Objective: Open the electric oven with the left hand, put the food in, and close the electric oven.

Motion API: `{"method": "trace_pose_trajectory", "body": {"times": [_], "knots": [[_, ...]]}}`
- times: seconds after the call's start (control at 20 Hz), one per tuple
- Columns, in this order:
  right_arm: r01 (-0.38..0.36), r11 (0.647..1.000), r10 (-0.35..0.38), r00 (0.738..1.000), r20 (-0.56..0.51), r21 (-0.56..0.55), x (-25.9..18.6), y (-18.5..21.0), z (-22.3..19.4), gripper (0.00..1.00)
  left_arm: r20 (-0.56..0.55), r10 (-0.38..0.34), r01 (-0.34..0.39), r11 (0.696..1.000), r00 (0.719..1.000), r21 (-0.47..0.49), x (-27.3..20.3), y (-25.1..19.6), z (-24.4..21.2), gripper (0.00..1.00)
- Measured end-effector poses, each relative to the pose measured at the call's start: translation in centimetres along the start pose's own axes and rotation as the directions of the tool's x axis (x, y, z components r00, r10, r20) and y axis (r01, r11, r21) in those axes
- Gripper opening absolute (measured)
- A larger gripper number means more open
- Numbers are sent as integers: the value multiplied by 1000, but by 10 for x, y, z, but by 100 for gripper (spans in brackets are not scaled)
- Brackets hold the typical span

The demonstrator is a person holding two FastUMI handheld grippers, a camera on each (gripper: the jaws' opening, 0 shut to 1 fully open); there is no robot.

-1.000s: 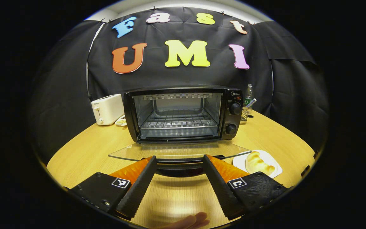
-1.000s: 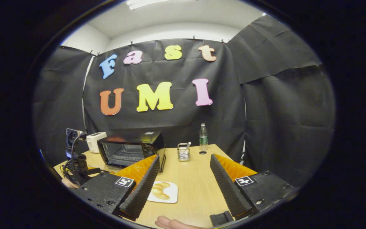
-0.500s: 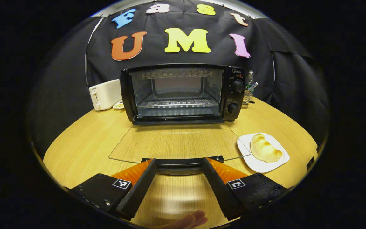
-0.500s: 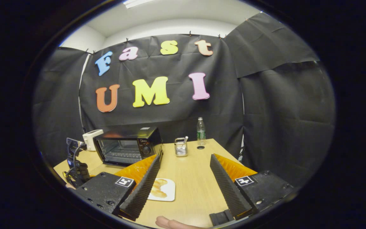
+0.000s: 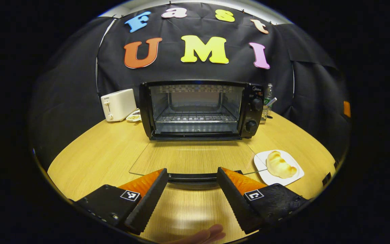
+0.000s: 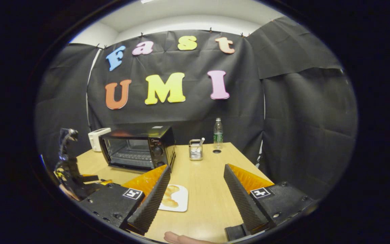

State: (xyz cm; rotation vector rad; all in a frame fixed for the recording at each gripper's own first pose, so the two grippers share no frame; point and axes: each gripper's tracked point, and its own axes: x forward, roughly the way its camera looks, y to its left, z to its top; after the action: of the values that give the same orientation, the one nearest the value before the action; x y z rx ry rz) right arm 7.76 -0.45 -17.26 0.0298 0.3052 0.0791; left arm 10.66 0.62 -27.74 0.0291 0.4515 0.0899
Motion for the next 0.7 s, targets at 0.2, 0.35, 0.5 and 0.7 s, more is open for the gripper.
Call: {"method": "trace_pose_trajectory", "body": {"times": [0.2,0.35,0.5,0.7], "knots": [[-46,999,47,996,-82,6,29,20,-30,100,124,-13,12,1000,992,5,-57,9,56,95],[-103,995,103,986,-133,8,53,42,-55,99,225,13,-18,1000,974,22,-104,22,103,95],[-159,987,156,969,-194,2,76,65,-84,97,310,30,-33,999,950,4,-149,37,145,95],[-213,977,203,941,-271,-8,99,85,-116,97,410,57,-44,998,910,-41,-199,57,187,95]]}}
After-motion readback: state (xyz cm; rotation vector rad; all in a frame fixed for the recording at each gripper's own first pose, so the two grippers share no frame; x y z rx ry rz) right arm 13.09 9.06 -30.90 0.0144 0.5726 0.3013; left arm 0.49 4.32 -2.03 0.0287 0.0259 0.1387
